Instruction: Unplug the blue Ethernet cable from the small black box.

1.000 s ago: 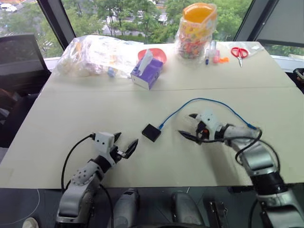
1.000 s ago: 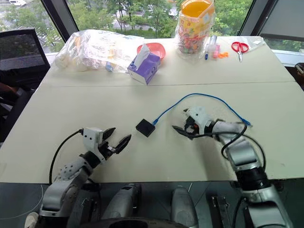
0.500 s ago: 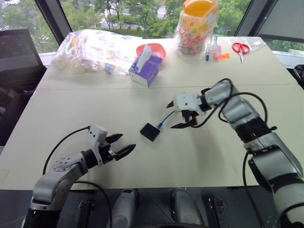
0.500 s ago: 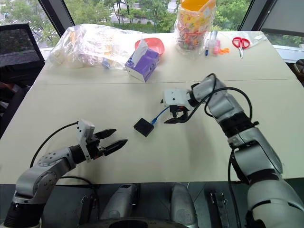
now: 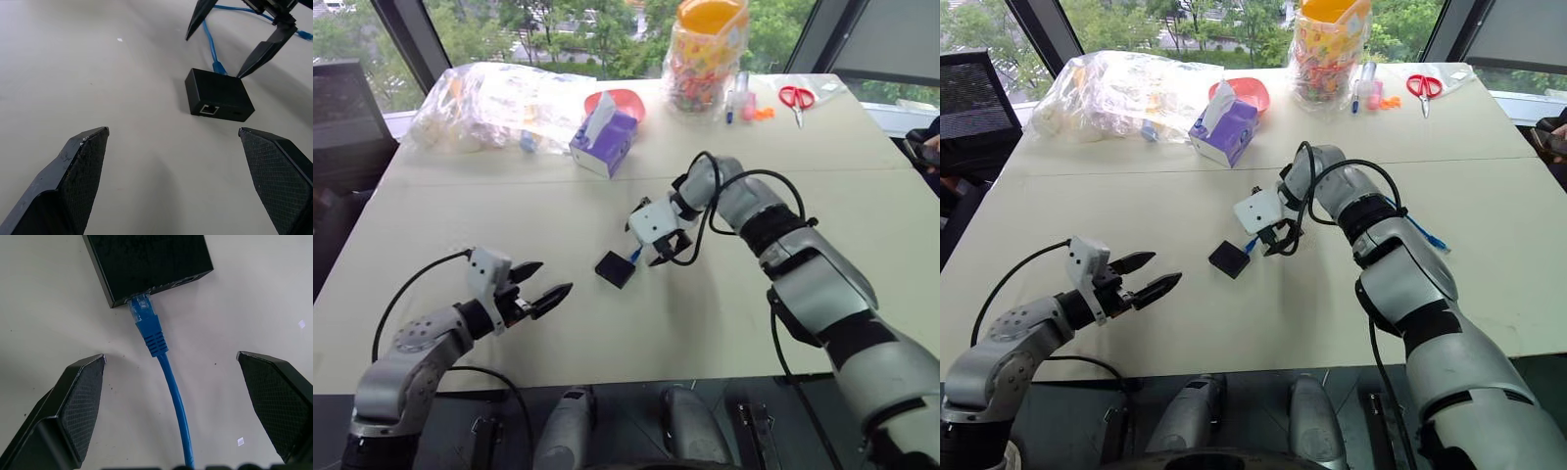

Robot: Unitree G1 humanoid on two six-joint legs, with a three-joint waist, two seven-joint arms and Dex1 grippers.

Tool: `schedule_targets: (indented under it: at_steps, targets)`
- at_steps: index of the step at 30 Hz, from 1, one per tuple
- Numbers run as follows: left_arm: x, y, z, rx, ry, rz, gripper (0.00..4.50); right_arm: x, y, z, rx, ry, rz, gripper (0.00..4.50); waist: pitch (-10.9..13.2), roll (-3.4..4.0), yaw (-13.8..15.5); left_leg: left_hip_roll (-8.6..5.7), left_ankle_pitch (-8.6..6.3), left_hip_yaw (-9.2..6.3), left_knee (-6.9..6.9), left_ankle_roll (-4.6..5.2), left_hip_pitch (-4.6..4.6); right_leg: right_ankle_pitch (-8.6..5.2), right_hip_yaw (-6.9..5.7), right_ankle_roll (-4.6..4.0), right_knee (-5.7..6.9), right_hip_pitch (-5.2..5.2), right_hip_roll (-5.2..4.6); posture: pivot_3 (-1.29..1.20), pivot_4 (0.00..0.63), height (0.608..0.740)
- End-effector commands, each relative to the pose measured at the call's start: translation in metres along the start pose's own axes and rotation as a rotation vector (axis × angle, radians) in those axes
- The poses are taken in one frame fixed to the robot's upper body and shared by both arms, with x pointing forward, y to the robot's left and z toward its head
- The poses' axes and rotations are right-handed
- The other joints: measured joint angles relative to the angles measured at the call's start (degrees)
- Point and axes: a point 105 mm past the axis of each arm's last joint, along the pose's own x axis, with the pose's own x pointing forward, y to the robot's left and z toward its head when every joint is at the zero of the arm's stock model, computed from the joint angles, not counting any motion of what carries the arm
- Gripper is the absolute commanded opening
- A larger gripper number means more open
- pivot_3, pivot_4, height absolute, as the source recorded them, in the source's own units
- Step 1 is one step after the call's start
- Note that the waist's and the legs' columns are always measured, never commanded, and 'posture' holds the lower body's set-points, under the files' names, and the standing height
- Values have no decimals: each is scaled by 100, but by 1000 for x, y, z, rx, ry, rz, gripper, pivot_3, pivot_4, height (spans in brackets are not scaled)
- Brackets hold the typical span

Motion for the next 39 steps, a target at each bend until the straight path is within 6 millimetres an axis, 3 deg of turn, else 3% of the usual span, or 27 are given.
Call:
schedule_targets:
  at_steps: [1,4,10,13,17,21,24,28,31,34,39]
  targets:
    - [-5,1,14,76,-31,11,4482,0,-2,2,-16,33,55,4245,0,0,-5,0,0,0,-1,0,0,3,0,5,0,-1,1,0,150,726]
    - [-7,4,15,86,-29,18,4500,2,-2,7,-11,26,96,3172,0,0,-6,0,1,-1,-6,-1,3,5,1,10,4,-3,2,0,150,726]
    - [-9,9,18,103,-19,32,4500,7,2,13,-31,21,167,38,0,0,-25,1,4,0,-8,-7,15,6,4,10,19,-3,4,0,150,726]
    - [-9,10,24,94,-37,38,4500,6,-7,15,-58,21,91,38,0,0,-23,1,5,-1,-11,-9,22,5,5,10,29,-2,4,0,150,726]
    - [-7,10,32,85,-55,28,4500,-6,-30,25,-97,-55,-134,38,1,-1,-17,1,10,0,-11,-17,26,5,10,9,48,-10,4,0,150,726]
    - [-1,8,47,46,-111,6,4500,-34,-53,33,-60,-203,-436,38,4,-7,4,1,12,-3,-11,-19,26,4,12,11,76,-18,4,0,150,726]
    - [7,6,61,-5,-164,-22,4500,-58,-60,25,-56,-230,-703,38,4,-11,33,0,14,-4,-6,-22,25,4,12,12,80,-15,4,0,150,726]
    - [16,4,77,-56,-205,-58,4500,-71,-52,15,-104,-190,-956,38,4,-14,22,-1,15,-4,6,-21,23,5,13,13,81,-12,3,0,150,726]
    - [21,1,90,-97,-238,-100,4500,-66,-36,16,-182,-131,-1091,38,5,-14,2,0,15,-4,6,-21,23,5,12,13,85,-13,4,0,150,726]
    - [25,-5,100,-112,-245,-152,4500,-58,-22,25,-222,-108,-1165,38,5,-15,-13,0,16,-3,7,-20,22,5,15,14,89,-16,4,0,150,726]
    - [29,-19,96,-89,-176,-248,4500,-58,-16,36,-230,-110,-1232,38,5,-16,-9,0,16,0,16,-20,24,5,20,14,93,-15,5,0,150,726]
